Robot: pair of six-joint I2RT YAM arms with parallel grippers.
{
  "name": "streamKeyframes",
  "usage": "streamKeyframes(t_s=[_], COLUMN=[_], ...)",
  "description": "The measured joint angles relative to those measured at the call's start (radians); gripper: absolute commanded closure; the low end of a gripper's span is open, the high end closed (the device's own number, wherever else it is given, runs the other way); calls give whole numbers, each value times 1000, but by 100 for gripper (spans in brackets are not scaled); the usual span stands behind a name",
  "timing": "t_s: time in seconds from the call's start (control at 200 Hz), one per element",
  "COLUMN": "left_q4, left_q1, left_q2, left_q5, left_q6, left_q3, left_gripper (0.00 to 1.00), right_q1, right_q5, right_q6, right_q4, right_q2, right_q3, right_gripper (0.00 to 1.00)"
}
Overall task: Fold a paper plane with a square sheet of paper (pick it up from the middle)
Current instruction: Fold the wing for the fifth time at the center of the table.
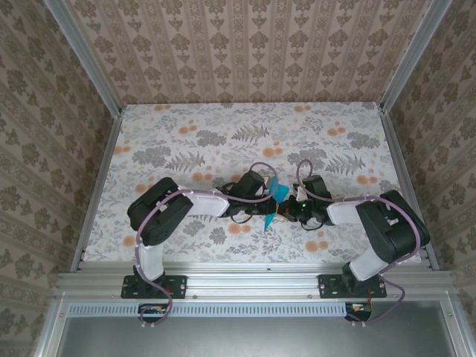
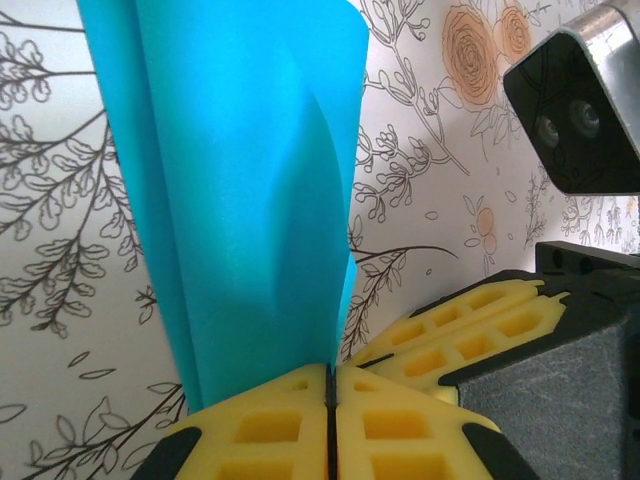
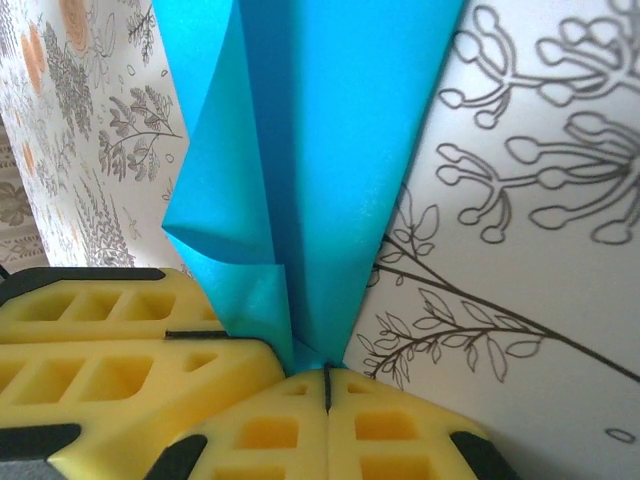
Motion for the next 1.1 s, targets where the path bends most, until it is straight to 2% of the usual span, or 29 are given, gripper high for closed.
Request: streamKeyframes(t_s=[0.23,0.435,0.655,0.865,1.1], left_q4=[41,59,49,49,58], left_q1=[6,10,10,10,10], left_q2=[31,39,41,43,42], left_q5=[14,18,19,29,55], left_q6=[-2,-1,6,21,41], left_q3=[0,0,8,13,18], left_gripper=[91,91,90,82,72], right_q1=[-16,-20,-73,-105,-123], right_q5=[-4,15,19,15,-5], right_q6=[12,-59,-106,-122,-121], right_q4=[-9,-165,-254,-267,-256], right_q2=[-17,-119,-188,-190,-122], right_q3=[-5,38,60,76,116], right_gripper=[96,97,96,93,92])
